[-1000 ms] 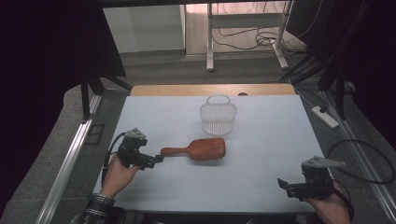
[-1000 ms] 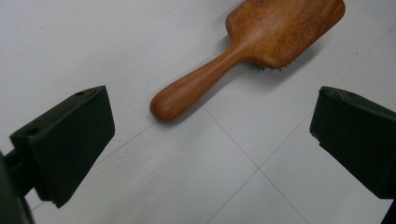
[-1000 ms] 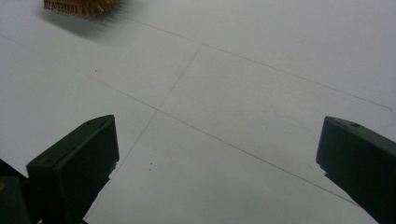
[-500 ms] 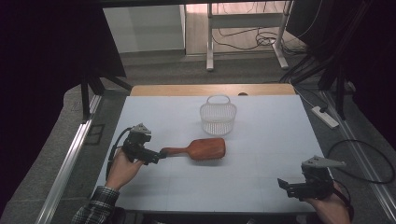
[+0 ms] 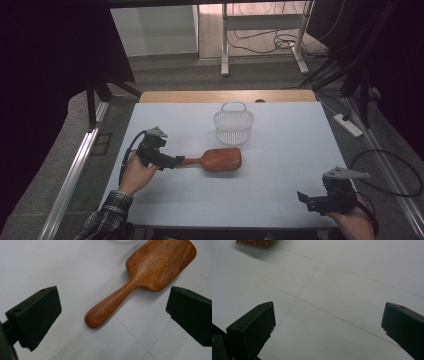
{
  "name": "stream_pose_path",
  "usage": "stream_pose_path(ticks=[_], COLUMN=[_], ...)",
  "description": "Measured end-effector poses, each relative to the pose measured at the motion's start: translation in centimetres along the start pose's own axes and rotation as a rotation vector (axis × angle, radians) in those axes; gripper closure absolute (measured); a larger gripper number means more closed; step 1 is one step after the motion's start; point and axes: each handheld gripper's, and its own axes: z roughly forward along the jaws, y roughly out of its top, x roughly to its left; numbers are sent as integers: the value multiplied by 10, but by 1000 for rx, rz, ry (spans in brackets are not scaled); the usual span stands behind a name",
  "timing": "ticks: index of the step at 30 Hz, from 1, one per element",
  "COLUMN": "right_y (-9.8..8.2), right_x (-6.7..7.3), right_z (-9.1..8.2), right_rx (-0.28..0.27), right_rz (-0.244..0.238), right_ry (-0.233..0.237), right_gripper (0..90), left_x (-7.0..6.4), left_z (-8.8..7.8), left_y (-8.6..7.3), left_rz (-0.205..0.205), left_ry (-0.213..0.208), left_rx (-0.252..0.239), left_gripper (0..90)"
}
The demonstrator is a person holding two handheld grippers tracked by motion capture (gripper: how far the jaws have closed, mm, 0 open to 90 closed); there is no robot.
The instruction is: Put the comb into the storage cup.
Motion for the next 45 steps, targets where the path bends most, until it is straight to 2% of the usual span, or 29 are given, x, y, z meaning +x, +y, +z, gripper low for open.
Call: stream_pose_path(ticks=[16,24,32,37,41,43,44,45], right_y=[0,0,0,0,0,0,0,0], right_x=[0,0,1,1,1,1,1,1], right_z=[1,0,1,1,1,1,1,1], right_rx=[6,6,11,12,12,11,11,11], right_rz=[-4,-4,-10,-12,-12,-12,-13,-13], right_ry=[7,8,3,3,4,4,3,4], right_gripper=[0,0,0,0,0,0,0,0], left_x=[4,6,7,8,6,5,5,5], left_z=[17,25,36,39,42,43,43,43], left_y=[20,31,40,44,46,46,46,46], left_rz=[14,10,35,13,11,11,15,17], left_ry=[10,-6,5,-8,12,14,11,8], left_rx=[20,23,60,62,65,65,66,64], left_gripper=[1,1,8,13,69,142,142,210])
